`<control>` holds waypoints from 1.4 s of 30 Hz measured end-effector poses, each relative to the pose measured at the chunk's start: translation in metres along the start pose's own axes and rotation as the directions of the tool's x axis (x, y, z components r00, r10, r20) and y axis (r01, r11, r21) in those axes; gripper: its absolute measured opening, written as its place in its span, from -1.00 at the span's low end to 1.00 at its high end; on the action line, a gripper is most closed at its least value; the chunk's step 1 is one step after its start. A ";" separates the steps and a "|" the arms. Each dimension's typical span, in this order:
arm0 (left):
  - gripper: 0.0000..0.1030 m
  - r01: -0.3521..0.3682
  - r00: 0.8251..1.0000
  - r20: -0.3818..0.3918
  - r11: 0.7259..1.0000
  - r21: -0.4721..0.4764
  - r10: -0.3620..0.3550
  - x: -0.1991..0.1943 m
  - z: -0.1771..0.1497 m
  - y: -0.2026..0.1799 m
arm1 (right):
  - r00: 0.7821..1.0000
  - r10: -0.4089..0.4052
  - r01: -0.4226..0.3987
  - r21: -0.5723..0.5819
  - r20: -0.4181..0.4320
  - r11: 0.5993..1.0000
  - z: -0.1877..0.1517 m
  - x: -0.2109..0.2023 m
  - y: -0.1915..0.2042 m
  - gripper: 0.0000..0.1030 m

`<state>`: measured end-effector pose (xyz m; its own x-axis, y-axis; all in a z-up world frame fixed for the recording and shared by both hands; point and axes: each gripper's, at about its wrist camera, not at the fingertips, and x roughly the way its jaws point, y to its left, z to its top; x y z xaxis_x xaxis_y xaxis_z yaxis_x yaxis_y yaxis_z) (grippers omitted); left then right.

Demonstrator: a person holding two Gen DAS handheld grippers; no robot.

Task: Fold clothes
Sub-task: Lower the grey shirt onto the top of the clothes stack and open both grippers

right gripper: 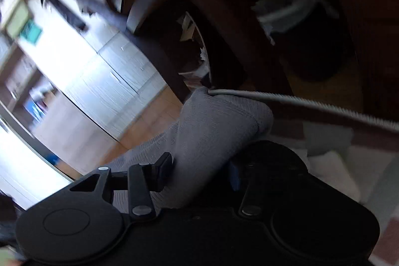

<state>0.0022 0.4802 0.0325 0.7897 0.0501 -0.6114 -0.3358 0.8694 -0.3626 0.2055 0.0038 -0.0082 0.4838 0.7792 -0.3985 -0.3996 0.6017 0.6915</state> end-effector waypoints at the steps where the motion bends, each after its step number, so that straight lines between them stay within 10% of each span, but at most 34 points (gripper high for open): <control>1: -0.25 0.007 1.000 0.021 1.000 -0.006 -0.006 0.002 -0.004 0.001 | 0.999 0.049 -0.049 0.046 0.013 0.998 0.002 -0.001 -0.010 0.09; 8: -0.05 0.058 0.998 0.024 0.989 -0.133 -0.055 -0.001 -0.002 0.030 | 0.998 0.058 -0.061 0.089 0.032 0.994 0.025 0.033 -0.024 0.39; 10: -0.07 0.032 0.998 0.054 0.988 -0.148 -0.024 -0.004 0.003 0.047 | 0.998 0.050 -0.052 0.044 0.045 0.998 0.030 0.044 -0.014 -0.28; 15: -0.33 -0.074 0.985 0.147 0.994 -0.086 0.086 -0.023 0.012 0.045 | 0.985 0.149 -0.143 -0.070 0.084 0.987 0.032 0.004 0.034 -0.34; 20: -0.27 -0.106 0.992 0.066 0.994 -0.033 0.108 0.001 0.027 0.039 | 0.982 -0.189 0.189 -0.084 0.002 0.978 0.051 0.043 0.008 0.16; 23: -0.27 -0.208 0.976 0.091 0.975 0.083 0.200 0.006 0.032 0.021 | 0.962 -0.261 0.270 -0.150 0.079 0.951 0.053 0.039 0.015 0.26; 26: -0.32 -0.293 0.954 0.126 0.939 0.179 0.273 0.004 0.038 0.007 | 0.887 -0.379 0.450 -0.310 0.262 0.838 0.051 0.027 0.049 0.22; 28: -0.32 -0.241 0.963 0.169 0.954 0.176 0.212 -0.010 0.042 0.002 | 0.909 -0.320 0.410 -0.446 0.265 0.795 0.055 0.028 0.072 -0.29; 33: -0.33 -0.088 0.983 0.177 0.967 0.238 0.046 -0.025 0.046 -0.022 | 0.990 -0.132 0.125 -0.706 0.045 0.697 0.059 0.061 0.117 -0.35; 38: -0.37 -0.079 0.997 0.007 0.970 0.231 0.080 0.021 0.034 -0.012 | 0.941 -0.329 0.243 -0.825 0.074 0.511 0.056 0.149 0.102 -0.28; 42: -0.37 -0.032 0.998 -0.054 0.998 0.049 0.035 0.041 0.032 0.033 | 0.941 -0.334 0.216 -0.654 -0.059 0.725 0.094 0.193 0.057 -0.36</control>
<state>0.0396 0.5264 0.0178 0.7487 0.0538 -0.6607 -0.3358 0.8902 -0.3080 0.3488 0.1721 0.0113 0.5425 0.5428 -0.6411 -0.6946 0.7190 0.0210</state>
